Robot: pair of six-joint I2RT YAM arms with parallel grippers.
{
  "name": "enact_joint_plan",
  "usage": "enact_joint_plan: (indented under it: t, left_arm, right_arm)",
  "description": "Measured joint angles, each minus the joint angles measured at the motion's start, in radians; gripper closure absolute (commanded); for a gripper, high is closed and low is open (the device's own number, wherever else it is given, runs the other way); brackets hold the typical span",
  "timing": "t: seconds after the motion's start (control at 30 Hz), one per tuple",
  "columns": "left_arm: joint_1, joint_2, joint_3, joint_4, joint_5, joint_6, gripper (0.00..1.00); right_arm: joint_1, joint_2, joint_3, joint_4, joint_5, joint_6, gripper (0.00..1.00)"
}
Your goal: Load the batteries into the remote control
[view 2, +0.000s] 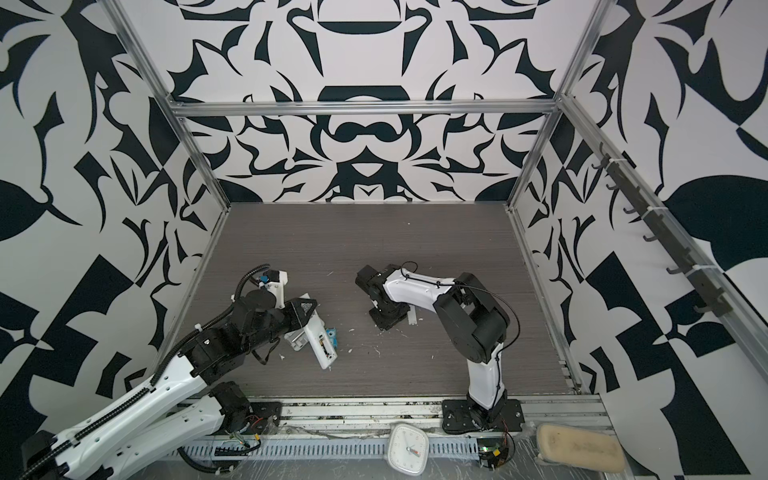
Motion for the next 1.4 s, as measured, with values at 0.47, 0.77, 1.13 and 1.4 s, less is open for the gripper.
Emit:
enact_joint_plan:
  t: [0.47,0.77,1.13,1.4]
  left_arm:
    - [-0.071,0.085,0.002,0.110,-0.058,-0.020,1.00]
    - [-0.087,0.124,-0.024,0.223,-0.136,-0.097,1.00]
    - [-0.135,0.282,-0.034,0.426,-0.205,-0.105,1.00]
    - [-0.118,0.425,0.030,0.566,-0.124,-0.047,1.00]
  right_arm:
    - [-0.050,-0.016,-0.025,0.022,-0.084,-0.066,0.89]
    - [-0.050,-0.109,-0.131,0.092,-0.095,-0.067,1.00]
    - [-0.053,-0.480,-0.095,0.010,-0.149,-0.056,1.00]
    - [-0.053,-0.575,-0.053,-0.082,-0.261,-0.039,1.00]
